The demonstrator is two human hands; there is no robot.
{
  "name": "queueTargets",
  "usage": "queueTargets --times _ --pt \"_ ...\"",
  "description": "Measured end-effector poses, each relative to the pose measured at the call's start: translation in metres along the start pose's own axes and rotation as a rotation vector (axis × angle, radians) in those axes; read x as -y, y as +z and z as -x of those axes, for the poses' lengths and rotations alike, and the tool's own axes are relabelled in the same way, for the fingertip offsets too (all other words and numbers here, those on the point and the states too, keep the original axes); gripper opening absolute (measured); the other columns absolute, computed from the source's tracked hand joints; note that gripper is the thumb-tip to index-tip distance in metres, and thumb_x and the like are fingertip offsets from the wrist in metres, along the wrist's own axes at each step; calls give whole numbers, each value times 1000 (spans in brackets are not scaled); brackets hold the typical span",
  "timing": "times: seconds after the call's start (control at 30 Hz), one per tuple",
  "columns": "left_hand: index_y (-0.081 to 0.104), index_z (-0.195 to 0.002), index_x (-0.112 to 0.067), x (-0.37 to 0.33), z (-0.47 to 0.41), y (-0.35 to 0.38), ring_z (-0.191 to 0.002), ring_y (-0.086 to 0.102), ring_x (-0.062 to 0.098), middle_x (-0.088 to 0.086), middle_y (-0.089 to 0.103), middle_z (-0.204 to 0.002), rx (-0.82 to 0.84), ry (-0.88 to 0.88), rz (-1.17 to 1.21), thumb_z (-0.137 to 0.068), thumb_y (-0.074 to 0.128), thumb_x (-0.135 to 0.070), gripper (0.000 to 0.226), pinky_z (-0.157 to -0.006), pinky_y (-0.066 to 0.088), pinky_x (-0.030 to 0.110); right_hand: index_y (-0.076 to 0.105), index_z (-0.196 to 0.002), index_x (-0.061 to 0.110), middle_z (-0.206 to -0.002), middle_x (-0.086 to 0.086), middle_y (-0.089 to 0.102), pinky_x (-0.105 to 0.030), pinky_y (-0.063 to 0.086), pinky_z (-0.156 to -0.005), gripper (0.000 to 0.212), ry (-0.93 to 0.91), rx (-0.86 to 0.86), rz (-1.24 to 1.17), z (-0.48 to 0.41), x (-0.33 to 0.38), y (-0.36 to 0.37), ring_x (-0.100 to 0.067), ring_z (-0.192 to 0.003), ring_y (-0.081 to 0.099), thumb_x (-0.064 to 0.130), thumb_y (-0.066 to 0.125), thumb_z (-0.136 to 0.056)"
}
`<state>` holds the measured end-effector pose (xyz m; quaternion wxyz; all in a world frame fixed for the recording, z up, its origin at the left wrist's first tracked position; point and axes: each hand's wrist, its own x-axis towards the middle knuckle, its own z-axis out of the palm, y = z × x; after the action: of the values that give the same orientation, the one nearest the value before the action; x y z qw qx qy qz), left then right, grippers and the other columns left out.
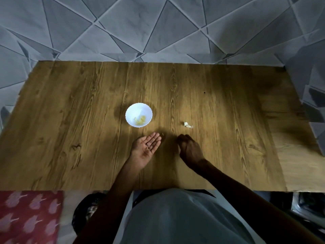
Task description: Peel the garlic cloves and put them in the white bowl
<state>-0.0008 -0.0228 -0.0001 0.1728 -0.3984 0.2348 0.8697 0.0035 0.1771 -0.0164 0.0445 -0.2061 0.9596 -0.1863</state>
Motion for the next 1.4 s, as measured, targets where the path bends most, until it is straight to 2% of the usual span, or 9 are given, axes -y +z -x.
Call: queueTargets --times 0.17,0.33,0.47,0.6,0.8,0.93,1.03,1.27,1.4 --pt "62 -109 4 3 2 2 -101 64 28 17 74 -97 8 -2 -3 -104 26 -19 43 -83 52 36 59 -126 -7 -129 -25 59 -47 55 -91 42 -172 111 -16 -28 1 -3 -42 -119 56 -8 63 -84" --pt "62 -107 3 3 2 1 -100 64 28 17 73 -96 -2 0 26 -103 28 -18 40 -83 52 36 67 -118 -1 -124 -17 63 -36 59 -85 36 -381 146 37 24 -31 3 -32 -114 62 2 59 -83" --pt "62 -105 3 8 3 -4 -99 64 28 17 73 -94 -10 -6 33 -103 28 -18 40 -81 52 36 60 -129 4 -133 -14 58 -38 56 -94 55 -75 76 -116 38 -46 0 -28 -121 58 -13 55 -77" --pt "62 -106 3 13 2 -6 -100 64 29 18 73 -95 -22 -15 43 -103 28 -18 40 -80 52 37 58 -128 -2 -128 -17 56 -30 55 -68 56 175 -61 -23 32 -35 1 -32 -105 57 -15 65 -74" --pt "62 -106 2 19 3 -2 -99 64 28 17 73 -94 -25 -26 5 -103 28 -19 40 -84 51 36 60 -123 2 -124 -11 54 -28 54 -69 39 23 57 53 49 -9 33 -21 -97 54 18 41 -93" --pt "62 -107 2 23 2 -4 -100 64 28 17 74 -93 -33 -29 5 -104 27 -20 41 -94 48 37 70 -103 1 -108 -13 62 -27 52 -53 27 -90 -2 82 53 3 32 -24 -83 61 9 69 -77" --pt "62 -108 2 27 2 -5 -101 64 28 17 74 -95 -41 -38 -2 -104 28 -20 41 -85 50 37 71 -100 4 -104 -10 65 -26 47 -48 26 -149 -44 86 53 -1 29 -21 -77 60 16 51 -89" --pt "63 -106 3 39 4 -4 -102 64 29 18 72 -100 -64 -42 -29 -104 28 -20 42 -95 47 37 72 -94 5 -94 -10 67 -32 48 -56 27 -359 -124 80 51 -20 33 -24 -78 57 13 46 -91" --pt "63 -106 4 44 5 -6 -102 64 29 19 71 -101 -93 -41 -26 -104 28 -19 43 -96 46 38 71 -103 0 -98 -16 69 -34 55 -71 24 -439 -140 186 46 -25 30 -30 -87 64 8 66 -82"
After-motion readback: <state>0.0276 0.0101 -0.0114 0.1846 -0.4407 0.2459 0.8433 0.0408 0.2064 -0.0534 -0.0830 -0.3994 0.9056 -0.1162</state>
